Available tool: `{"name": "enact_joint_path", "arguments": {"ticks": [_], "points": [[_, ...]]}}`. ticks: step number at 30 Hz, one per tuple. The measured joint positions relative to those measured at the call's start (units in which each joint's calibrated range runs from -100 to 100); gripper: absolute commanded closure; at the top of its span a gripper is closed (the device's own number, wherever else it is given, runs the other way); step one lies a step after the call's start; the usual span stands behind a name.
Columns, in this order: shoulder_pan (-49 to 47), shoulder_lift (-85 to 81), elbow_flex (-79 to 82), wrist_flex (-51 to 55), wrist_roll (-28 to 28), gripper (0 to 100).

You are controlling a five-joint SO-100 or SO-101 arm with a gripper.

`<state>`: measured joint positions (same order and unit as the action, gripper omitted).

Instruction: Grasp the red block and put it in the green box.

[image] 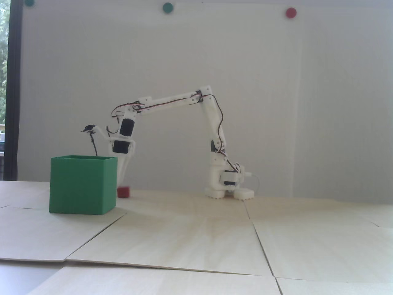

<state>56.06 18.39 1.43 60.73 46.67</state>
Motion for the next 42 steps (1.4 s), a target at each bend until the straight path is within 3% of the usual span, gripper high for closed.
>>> {"name": "enact_joint_path", "arguments": {"ticks": [42], "points": [[-0.69,0.08,2.06,0.00,0.00,80]]}}
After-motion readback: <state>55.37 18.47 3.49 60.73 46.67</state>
